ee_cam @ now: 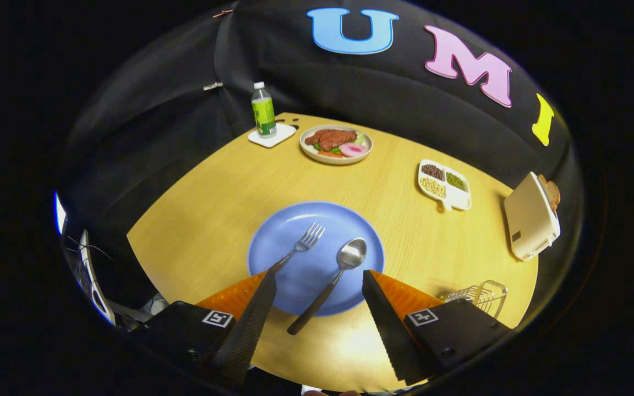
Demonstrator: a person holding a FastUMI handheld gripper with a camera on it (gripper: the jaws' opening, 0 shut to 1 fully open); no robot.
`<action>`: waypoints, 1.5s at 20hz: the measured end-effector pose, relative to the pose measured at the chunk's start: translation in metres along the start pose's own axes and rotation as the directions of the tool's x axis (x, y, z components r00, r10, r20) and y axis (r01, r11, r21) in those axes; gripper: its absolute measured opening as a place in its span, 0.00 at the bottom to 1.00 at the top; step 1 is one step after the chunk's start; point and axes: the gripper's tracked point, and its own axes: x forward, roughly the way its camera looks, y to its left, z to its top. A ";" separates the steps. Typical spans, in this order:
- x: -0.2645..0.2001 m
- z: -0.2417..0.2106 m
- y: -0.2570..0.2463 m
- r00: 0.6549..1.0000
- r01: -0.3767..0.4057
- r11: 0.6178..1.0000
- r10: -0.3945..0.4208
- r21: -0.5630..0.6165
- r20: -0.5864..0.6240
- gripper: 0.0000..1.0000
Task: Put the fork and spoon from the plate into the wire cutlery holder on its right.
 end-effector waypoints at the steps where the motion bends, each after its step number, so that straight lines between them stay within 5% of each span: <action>1: 0.009 -0.006 -0.001 0.999 0.007 1.000 -0.007 0.009 -0.032 0.98; 7: 0.047 -0.033 -0.007 0.986 0.054 0.993 -0.037 0.104 -0.165 0.90; 10: 0.058 -0.043 -0.008 0.977 0.069 0.991 -0.044 0.115 -0.211 0.67; 13: 0.063 -0.056 -0.006 0.959 0.076 0.988 -0.035 0.137 -0.282 0.55; 14: 0.063 -0.057 -0.006 0.955 0.077 0.986 -0.030 0.150 -0.294 0.40; 17: 0.065 -0.055 -0.016 0.952 0.101 0.973 -0.034 0.208 -0.303 0.29; 18: 0.064 -0.052 -0.010 0.955 0.062 0.968 0.013 0.244 -0.296 0.17; 22: 0.059 -0.047 -0.010 0.949 -0.002 0.942 0.108 0.336 -0.297 0.08; 30: -0.002 -0.029 -0.016 0.946 -0.087 0.929 0.189 0.359 -0.262 0.08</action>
